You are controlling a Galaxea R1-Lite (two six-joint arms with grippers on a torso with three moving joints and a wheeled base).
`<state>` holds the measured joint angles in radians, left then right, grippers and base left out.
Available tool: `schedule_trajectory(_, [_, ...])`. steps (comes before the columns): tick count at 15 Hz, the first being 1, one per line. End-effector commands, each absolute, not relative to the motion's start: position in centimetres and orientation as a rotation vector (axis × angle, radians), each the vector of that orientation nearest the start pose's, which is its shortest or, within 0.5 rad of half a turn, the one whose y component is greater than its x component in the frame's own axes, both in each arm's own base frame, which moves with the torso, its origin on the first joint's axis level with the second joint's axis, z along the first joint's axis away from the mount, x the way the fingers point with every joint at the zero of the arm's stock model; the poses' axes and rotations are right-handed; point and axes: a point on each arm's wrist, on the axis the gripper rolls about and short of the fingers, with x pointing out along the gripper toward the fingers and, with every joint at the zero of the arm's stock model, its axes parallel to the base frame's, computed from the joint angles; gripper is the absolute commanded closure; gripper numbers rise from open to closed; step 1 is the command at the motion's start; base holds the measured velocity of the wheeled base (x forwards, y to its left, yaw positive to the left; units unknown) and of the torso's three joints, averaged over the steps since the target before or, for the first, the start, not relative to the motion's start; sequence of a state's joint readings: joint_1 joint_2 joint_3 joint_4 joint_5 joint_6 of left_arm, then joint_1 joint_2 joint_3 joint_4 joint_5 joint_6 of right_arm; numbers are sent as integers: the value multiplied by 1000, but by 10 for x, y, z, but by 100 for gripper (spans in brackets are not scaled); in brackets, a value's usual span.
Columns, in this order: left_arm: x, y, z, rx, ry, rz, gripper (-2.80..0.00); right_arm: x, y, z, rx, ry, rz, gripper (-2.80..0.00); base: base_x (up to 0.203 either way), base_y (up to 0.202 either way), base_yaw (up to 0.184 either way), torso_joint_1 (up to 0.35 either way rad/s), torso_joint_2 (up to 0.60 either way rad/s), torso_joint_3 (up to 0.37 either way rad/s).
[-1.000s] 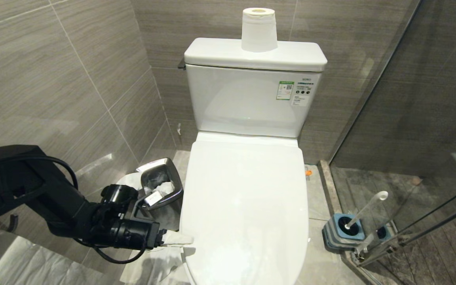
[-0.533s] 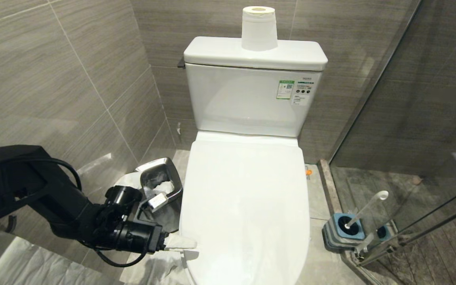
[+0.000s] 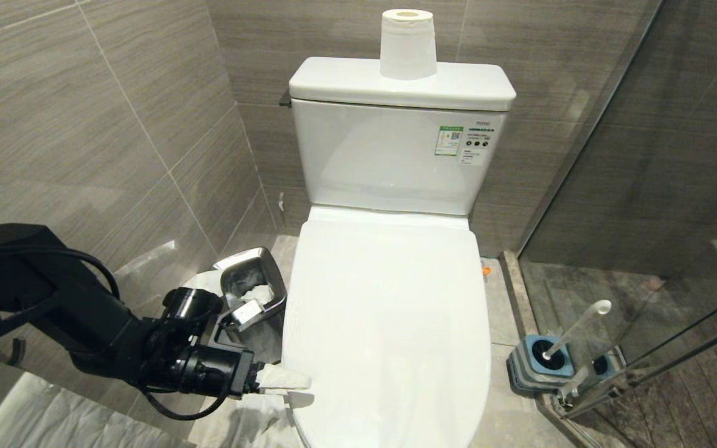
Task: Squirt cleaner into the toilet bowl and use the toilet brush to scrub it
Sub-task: Use the left hand to lift the toilet lid slightly
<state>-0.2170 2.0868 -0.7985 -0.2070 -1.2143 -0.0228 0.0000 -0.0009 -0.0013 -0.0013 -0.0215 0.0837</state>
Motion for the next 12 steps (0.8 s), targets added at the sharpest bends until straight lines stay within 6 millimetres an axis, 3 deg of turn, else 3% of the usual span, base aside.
schedule_trajectory(1, [297, -88, 41, -571, 1031, -1279, -280, -23, 0, 76, 84, -3, -21, 0, 0, 0, 0, 0, 0, 0])
schedule_trajectory(12, [293, -99, 53, -535, 1007, -1323, -280, -23, 0, 76, 84, -4, -21, 0, 0, 0, 0, 0, 0, 0])
